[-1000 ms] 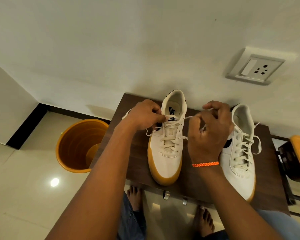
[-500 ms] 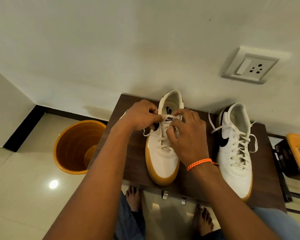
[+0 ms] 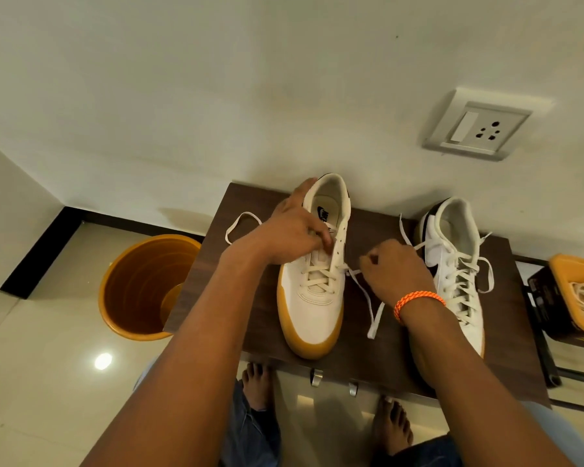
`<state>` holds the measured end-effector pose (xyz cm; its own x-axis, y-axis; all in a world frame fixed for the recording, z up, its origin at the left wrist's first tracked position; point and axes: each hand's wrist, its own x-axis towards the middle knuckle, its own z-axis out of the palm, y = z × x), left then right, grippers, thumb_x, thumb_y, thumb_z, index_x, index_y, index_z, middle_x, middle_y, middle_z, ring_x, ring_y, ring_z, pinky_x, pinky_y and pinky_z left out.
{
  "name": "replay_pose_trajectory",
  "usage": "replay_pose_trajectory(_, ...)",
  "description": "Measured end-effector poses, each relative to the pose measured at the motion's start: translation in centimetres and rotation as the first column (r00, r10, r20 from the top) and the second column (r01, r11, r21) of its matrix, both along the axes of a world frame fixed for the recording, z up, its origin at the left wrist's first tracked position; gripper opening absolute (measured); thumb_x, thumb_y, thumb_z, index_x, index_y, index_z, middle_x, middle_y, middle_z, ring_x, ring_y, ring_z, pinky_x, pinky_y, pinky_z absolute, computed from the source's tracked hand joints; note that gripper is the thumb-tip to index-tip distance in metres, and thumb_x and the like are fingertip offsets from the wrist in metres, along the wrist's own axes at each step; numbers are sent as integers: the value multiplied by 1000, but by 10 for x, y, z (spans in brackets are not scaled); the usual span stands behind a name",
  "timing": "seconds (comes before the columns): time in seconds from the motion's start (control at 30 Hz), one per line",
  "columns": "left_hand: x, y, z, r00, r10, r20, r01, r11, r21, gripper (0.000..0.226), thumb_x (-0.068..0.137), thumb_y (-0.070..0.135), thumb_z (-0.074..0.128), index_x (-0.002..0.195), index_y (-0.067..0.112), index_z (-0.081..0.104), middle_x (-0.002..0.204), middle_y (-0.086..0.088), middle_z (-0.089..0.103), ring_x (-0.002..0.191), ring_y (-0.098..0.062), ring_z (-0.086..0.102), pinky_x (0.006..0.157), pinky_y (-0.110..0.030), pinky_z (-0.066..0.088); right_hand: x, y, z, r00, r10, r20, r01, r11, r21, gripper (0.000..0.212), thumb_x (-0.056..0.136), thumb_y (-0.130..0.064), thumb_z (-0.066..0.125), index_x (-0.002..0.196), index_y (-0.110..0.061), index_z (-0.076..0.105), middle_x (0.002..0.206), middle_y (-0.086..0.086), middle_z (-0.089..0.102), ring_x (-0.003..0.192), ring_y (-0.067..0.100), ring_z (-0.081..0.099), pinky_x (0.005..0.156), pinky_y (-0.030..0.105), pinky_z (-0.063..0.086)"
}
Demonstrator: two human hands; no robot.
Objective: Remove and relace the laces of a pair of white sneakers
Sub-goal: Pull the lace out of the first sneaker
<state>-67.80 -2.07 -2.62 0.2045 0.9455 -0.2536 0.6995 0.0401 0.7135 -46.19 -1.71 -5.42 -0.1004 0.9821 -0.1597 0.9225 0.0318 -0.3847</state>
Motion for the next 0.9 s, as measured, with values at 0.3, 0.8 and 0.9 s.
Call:
replay_pose_trajectory(0.3,6,-2,-6,998,-67,-5,66,990,-123,29,87,19,83,114,31,83,171,24,-22,163,-18,-7,129,-58,14,-12,-5,14,888,343,-305,-315,939,138,30,101,-23,55,125,-34,68,116,-8,47,101,10,57,83,31,56)
replay_pose_trajectory(0.8,-12,-7,10,958,81,276,-46,990,-130,7,88,22,81,93,26,84,169,23,17,144,-13,42,119,-49,41,-5,2,9,885,321,-337,-265,943,202,10,100,-29,60,101,-28,70,107,-9,56,94,10,59,84,43,57)
replay_pose_trajectory(0.9,4,-6,2,998,-68,12,69,995,-67,15,87,37,82,102,40,80,174,22,-6,160,-24,8,126,-58,23,-8,1,8,872,335,-357,-274,938,210,10,100,-27,60,99,-29,70,107,-9,55,95,12,60,84,44,57)
